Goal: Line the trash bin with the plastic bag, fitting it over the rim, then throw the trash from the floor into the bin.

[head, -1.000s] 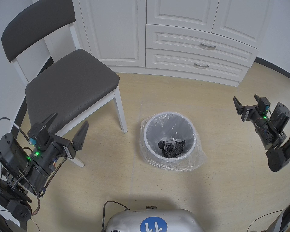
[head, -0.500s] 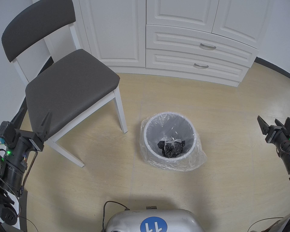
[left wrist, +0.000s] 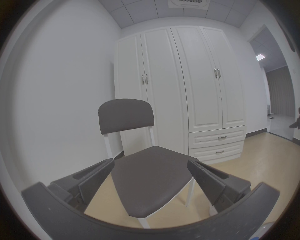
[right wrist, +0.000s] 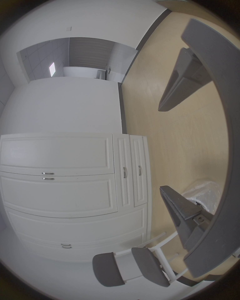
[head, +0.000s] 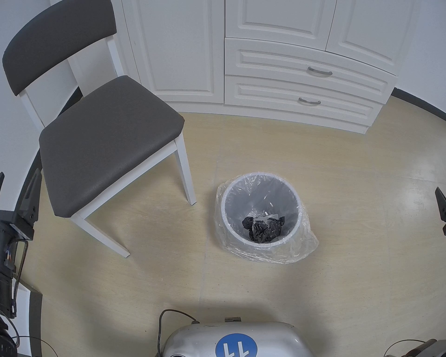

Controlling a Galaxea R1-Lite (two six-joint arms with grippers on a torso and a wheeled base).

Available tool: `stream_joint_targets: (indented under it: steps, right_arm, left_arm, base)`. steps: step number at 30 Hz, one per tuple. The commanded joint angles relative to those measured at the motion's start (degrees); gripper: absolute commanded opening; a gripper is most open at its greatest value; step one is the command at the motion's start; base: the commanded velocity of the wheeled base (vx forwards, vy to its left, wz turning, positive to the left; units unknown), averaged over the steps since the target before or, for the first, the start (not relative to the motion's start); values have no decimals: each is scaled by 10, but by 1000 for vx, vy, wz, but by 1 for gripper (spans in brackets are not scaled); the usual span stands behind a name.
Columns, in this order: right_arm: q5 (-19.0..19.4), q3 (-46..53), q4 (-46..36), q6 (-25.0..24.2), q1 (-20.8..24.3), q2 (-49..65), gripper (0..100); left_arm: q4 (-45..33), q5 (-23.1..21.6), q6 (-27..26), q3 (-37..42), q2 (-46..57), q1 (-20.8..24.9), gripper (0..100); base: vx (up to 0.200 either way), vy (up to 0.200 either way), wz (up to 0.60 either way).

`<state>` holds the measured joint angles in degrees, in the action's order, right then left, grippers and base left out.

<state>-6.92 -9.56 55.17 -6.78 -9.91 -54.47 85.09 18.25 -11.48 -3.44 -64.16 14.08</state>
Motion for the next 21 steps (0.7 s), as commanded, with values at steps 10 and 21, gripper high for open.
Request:
stream_joint_targets:
  steps: [10,21]
  right_arm:
    - [0,-113,-316,-13,118,329,100]
    - [-7,-138,-330,-10,98,388,100]
  left_arm:
    - [-346,-1,-55,-104,322,-40,100]
    - [-491,-3,-50,-176,421,-71,100]
  base:
    - [0,0,0]
    - [0,0,0]
